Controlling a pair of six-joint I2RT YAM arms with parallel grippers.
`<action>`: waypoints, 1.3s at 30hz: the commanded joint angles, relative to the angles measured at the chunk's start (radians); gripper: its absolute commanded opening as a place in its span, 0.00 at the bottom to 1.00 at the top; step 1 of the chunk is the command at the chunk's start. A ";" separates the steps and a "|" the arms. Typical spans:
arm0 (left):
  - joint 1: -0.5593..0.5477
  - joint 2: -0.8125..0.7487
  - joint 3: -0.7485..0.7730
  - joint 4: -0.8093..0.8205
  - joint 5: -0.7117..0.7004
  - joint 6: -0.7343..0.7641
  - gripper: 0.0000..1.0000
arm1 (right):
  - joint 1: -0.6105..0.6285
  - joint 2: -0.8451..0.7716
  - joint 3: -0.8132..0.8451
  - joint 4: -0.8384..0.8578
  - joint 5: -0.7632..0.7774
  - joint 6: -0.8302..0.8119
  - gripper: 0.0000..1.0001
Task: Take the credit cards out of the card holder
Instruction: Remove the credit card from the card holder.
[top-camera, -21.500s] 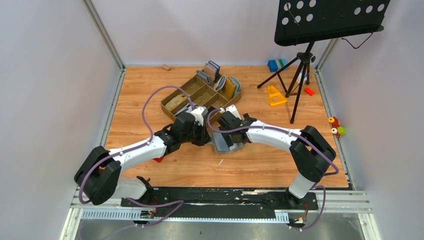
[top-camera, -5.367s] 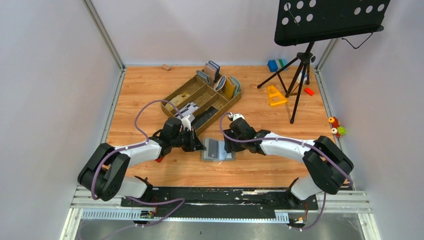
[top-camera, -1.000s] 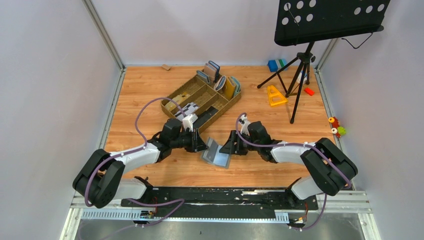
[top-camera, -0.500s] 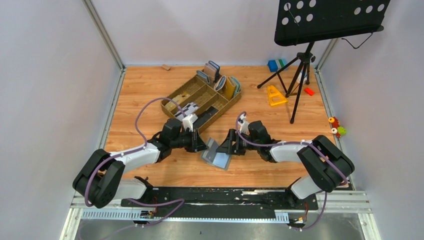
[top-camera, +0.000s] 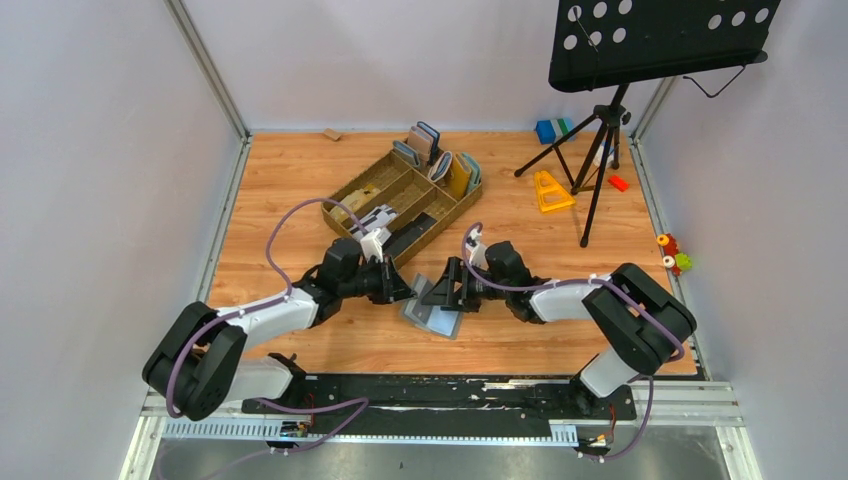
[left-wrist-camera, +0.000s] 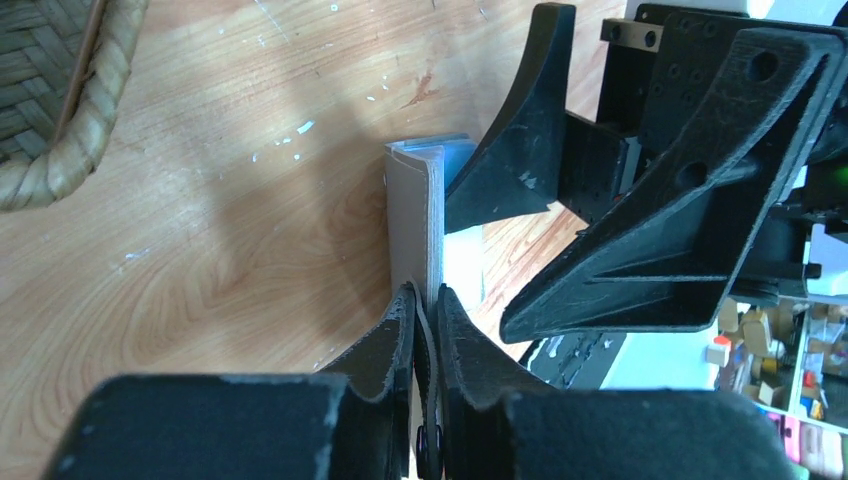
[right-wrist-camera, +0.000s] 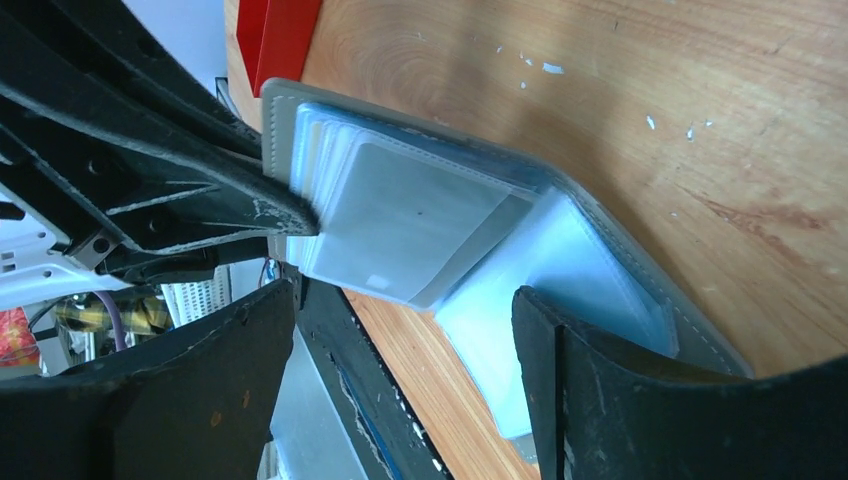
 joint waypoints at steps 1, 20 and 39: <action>-0.005 -0.072 -0.033 0.067 -0.042 -0.085 0.12 | 0.035 0.036 0.048 0.070 0.040 0.054 0.81; -0.021 -0.181 -0.131 0.129 -0.191 -0.273 0.07 | 0.180 0.047 0.192 -0.213 0.268 -0.078 0.83; -0.027 -0.185 -0.119 0.093 -0.216 -0.250 0.08 | 0.186 0.031 0.156 -0.242 0.319 -0.079 0.46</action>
